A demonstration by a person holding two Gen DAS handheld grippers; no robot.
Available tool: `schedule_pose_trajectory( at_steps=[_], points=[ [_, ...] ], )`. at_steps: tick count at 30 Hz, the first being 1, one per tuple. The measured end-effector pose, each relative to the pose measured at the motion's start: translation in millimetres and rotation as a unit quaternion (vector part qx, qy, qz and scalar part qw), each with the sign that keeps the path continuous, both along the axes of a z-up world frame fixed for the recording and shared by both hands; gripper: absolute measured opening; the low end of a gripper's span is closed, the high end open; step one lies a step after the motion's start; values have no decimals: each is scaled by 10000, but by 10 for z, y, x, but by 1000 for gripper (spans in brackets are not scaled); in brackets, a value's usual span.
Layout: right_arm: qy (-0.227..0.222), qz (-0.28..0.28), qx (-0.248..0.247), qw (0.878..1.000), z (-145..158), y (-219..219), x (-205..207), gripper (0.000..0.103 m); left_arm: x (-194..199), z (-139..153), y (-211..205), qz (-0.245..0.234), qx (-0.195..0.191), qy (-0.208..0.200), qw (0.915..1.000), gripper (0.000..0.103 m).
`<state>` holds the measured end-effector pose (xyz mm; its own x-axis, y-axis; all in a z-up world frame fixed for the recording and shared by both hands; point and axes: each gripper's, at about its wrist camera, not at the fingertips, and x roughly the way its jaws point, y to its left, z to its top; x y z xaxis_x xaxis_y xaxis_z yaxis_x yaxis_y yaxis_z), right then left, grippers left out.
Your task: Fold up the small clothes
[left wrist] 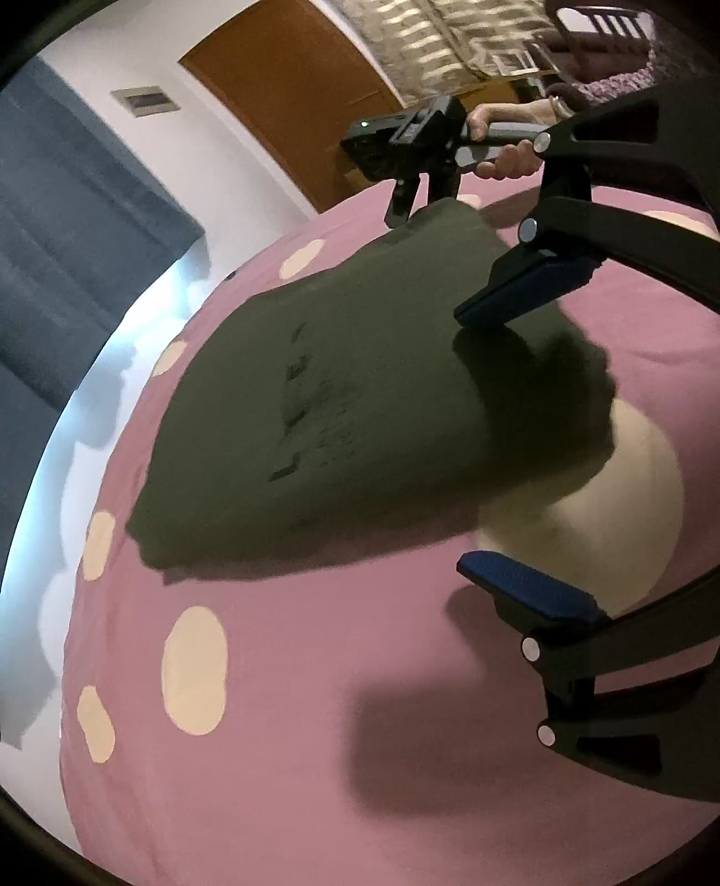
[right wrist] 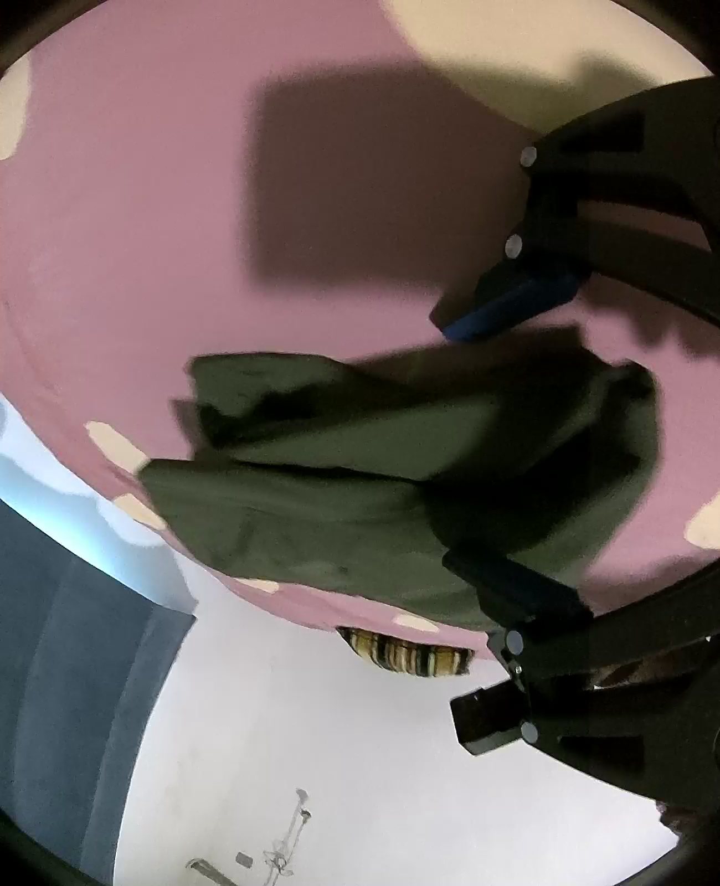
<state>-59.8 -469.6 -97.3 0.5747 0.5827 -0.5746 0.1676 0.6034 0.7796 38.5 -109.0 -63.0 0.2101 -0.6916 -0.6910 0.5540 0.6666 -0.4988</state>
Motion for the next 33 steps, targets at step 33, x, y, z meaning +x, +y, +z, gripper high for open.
schedule_pose_trajectory(
  at_steps=[33],
  points=[
    [-52, 94, 547, 9984, -168, -284, 464, 74, 817, -272, -116, -35, -609, 759, 9952, 82]
  ],
)
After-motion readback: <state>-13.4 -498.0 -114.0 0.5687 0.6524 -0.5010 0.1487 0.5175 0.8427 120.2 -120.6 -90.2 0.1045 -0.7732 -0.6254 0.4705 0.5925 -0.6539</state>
